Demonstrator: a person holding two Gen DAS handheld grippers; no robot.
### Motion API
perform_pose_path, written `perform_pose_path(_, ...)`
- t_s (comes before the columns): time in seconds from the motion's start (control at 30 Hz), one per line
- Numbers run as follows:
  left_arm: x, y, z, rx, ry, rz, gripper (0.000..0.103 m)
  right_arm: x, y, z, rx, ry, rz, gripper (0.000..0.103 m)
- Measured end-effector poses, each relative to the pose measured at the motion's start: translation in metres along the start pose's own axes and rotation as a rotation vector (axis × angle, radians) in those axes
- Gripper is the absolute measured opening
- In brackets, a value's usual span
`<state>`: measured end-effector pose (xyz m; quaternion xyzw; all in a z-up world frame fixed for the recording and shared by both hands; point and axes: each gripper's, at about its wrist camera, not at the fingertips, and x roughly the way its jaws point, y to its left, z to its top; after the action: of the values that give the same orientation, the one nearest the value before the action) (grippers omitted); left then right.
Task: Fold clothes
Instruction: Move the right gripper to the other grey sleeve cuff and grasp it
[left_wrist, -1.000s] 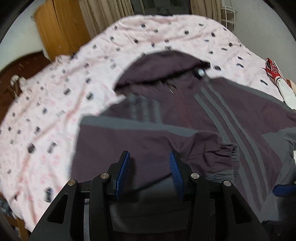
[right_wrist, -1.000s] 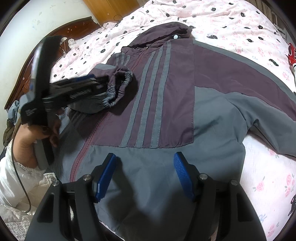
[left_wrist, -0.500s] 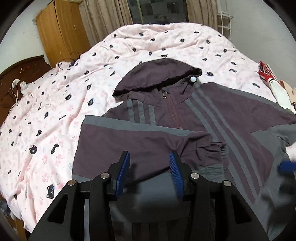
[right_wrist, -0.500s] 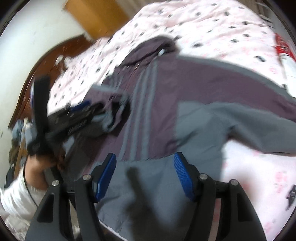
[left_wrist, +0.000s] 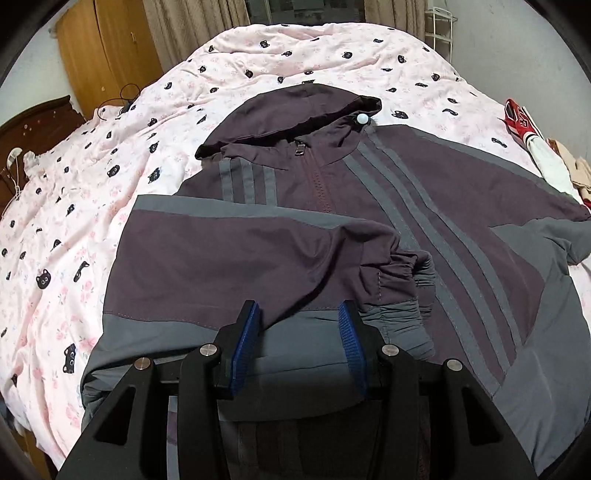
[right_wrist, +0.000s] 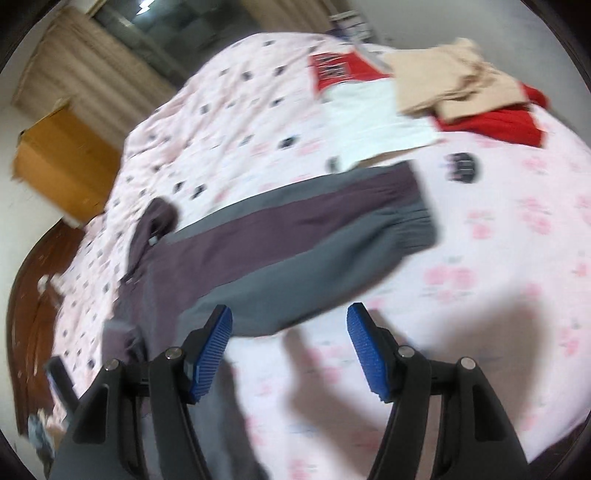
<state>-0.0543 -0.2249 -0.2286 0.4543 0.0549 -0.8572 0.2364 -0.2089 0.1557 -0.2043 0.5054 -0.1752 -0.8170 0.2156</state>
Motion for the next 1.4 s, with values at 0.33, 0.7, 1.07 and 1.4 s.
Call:
perform_pose_path(0.33, 0.000, 0.001, -0.002, -0.007, -0.003, 0.004, 0.045, 0.012, -0.042, 0.014, 0.136, 0.021, -0.004, 0.066)
perform_pose_path(0.7, 0.001, 0.005, -0.003, -0.015, -0.008, 0.004, 0.050, 0.030, -0.045, 0.029, 0.163, 0.017, 0.022, 0.067)
perform_pose_path(1.07, 0.002, 0.005, -0.002, -0.013, -0.007, 0.009, 0.052, 0.034, -0.068, 0.046, 0.274, -0.004, 0.075, 0.066)
perform_pose_path(1.4, 0.002, 0.005, -0.003, -0.014, -0.006, 0.016, 0.053, 0.034, -0.085, 0.052, 0.377, -0.026, 0.159, 0.063)
